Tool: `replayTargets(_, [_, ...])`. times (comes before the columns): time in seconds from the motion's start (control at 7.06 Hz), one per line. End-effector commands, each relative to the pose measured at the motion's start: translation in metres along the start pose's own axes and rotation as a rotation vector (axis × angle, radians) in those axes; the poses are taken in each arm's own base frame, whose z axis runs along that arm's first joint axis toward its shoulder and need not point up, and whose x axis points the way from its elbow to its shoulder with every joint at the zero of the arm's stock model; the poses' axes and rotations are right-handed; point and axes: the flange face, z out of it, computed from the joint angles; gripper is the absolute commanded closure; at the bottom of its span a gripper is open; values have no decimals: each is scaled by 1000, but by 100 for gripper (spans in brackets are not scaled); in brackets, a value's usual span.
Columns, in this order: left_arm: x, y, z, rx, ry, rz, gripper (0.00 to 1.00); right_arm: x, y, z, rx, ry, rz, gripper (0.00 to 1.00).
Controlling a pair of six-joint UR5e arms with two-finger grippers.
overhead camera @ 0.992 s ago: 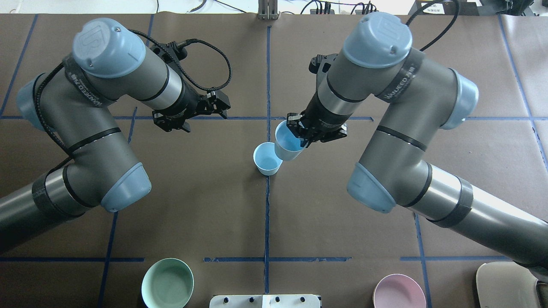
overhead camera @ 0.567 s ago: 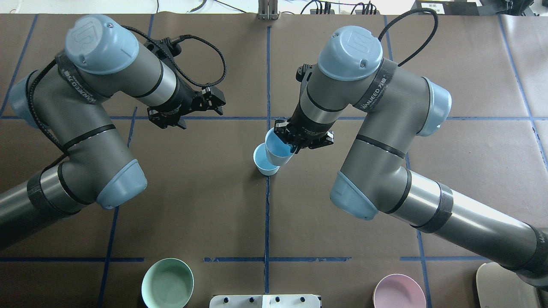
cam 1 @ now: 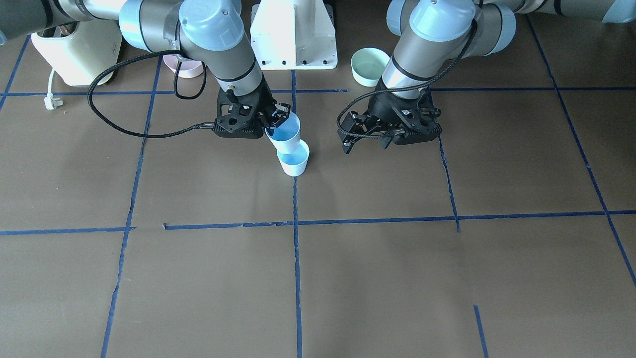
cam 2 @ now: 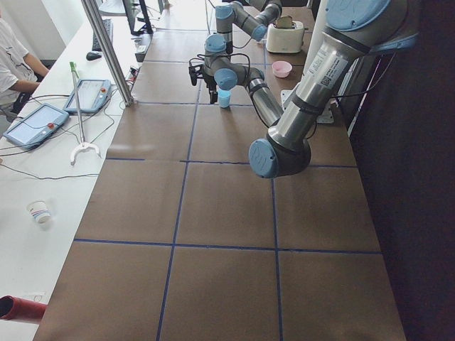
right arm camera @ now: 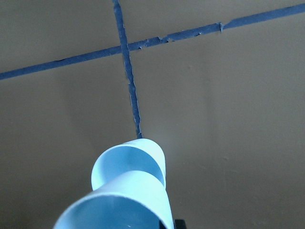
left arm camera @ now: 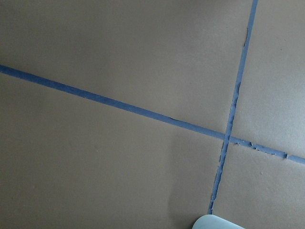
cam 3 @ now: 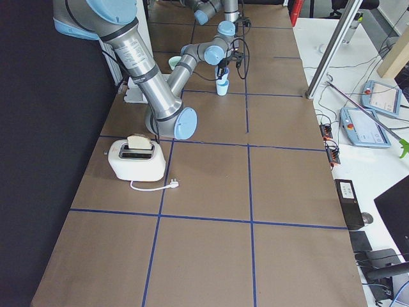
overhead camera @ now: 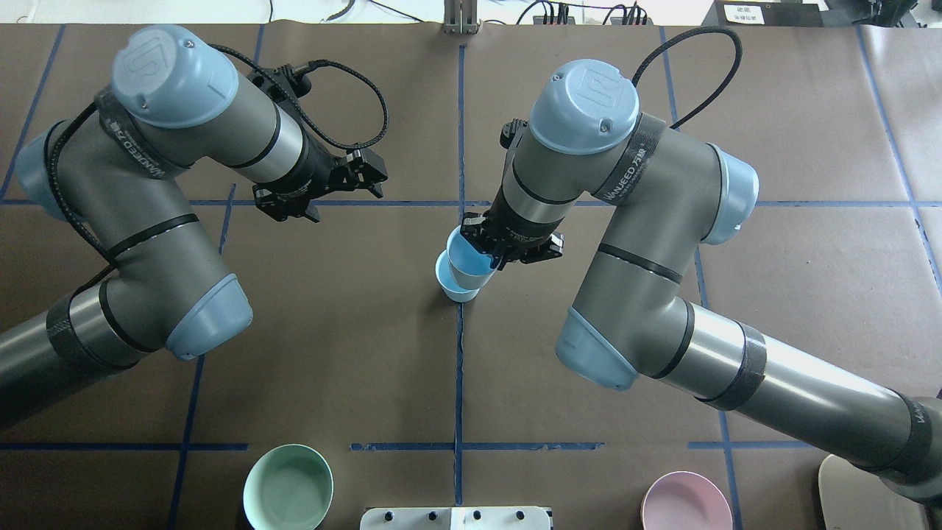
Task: Stack blue cups with both arms
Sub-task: 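Lower the blue cup into the center cup and open the right gripper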
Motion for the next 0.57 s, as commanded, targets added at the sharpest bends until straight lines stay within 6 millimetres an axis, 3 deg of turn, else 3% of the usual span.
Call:
replayTargets(0.0, [0,1,0,0,1,0,0,-3,5,5,6,5,-8,97])
replayTargets(0.42, [-3,0,1,-1,-4,-5,0,-2,1,10,15,14,-6,82])
